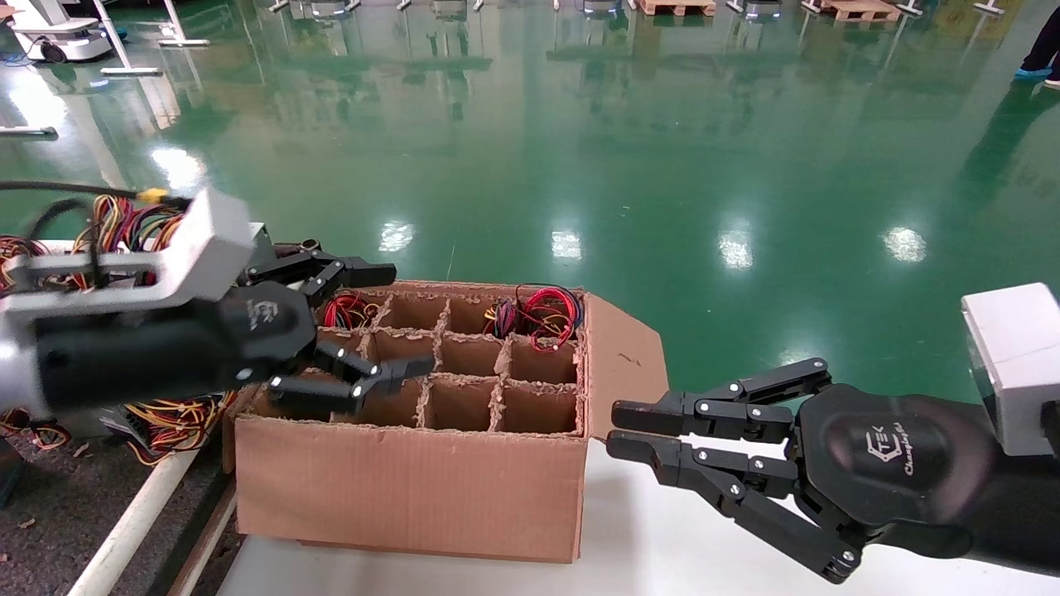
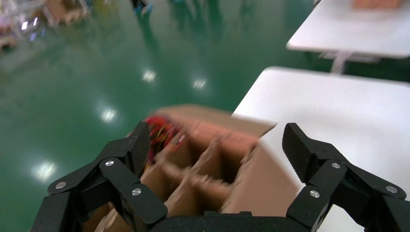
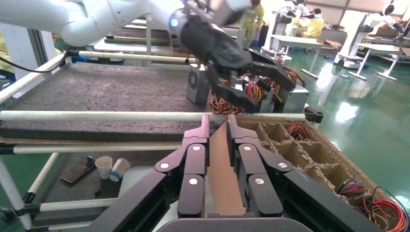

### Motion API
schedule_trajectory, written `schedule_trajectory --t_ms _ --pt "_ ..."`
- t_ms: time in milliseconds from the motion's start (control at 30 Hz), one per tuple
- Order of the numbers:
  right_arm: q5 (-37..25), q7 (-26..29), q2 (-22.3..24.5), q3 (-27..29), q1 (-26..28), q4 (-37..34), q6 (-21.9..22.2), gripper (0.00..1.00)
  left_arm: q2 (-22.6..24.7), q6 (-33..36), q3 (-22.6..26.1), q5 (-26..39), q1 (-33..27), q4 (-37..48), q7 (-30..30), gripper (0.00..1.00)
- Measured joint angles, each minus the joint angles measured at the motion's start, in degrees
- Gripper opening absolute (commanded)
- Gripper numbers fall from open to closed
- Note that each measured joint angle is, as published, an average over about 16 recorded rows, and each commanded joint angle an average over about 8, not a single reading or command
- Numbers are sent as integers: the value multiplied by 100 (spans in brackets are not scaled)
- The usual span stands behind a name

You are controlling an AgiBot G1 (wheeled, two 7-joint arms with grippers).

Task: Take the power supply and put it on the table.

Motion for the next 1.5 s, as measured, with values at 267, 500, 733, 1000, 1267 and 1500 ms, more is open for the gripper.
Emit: schedule_trajectory --t_ms 267,500,733,1000,1267,1500 --pt "0 0 0 0 0 0 0 0 683 -333 556 1147 -991 1344 -278 100" --pt "0 0 0 0 0 0 0 57 1415 -839 924 1938 -1774 2950 -395 100" --pt "0 0 0 0 0 0 0 100 2019 -1391 1123 2364 -2227 4332 -207 100" --pt "0 0 0 0 0 0 0 100 2351 -1901 1108 2399 -2326 5320 130 100" --pt "0 0 0 0 0 0 0 100 2436 -2296 957 2197 -2213 5894 180 100" --pt "0 0 0 0 0 0 0 100 2474 -2603 861 2064 -2091 6135 131 100"
